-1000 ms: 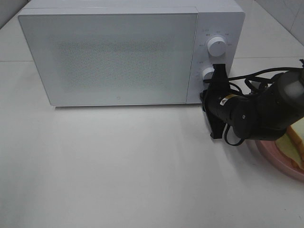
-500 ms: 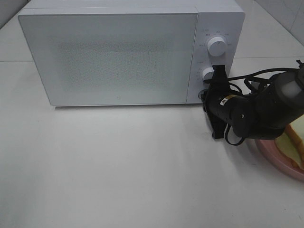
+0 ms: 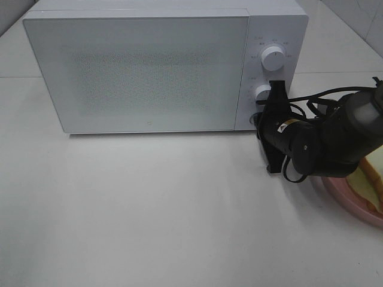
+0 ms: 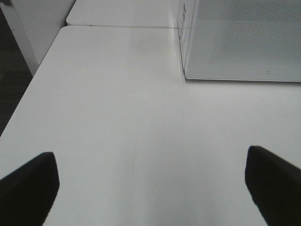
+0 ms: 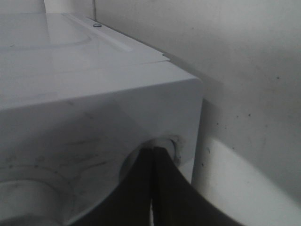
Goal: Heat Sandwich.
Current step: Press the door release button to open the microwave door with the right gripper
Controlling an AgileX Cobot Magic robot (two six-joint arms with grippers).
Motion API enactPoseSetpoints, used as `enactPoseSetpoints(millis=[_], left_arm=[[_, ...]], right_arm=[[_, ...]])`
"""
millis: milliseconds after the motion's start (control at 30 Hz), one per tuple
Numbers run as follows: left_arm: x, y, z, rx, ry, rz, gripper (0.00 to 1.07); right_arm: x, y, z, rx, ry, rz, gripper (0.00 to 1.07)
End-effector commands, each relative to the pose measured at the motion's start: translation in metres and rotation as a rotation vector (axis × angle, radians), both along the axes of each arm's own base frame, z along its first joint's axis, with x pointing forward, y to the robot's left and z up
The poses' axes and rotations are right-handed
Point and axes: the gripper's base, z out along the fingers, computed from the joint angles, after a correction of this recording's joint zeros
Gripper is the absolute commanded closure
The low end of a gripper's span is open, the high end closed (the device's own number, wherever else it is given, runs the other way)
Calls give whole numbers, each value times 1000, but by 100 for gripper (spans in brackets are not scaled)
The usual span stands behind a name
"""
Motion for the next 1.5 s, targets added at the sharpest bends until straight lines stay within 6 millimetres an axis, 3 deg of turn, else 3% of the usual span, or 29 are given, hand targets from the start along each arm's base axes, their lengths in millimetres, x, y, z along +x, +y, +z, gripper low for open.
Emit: enactPoseSetpoints(millis=[33, 333, 1500], left_arm=[[-4, 0, -1, 2, -28, 1, 3], [-4, 0, -1, 2, -28, 1, 3], [-4, 0, -1, 2, -28, 1, 3]], right_arm=[[23, -1, 37, 29, -285, -49, 107], [42, 2, 44, 5, -522, -79, 107], [43, 6, 33, 6, -397, -36, 105]])
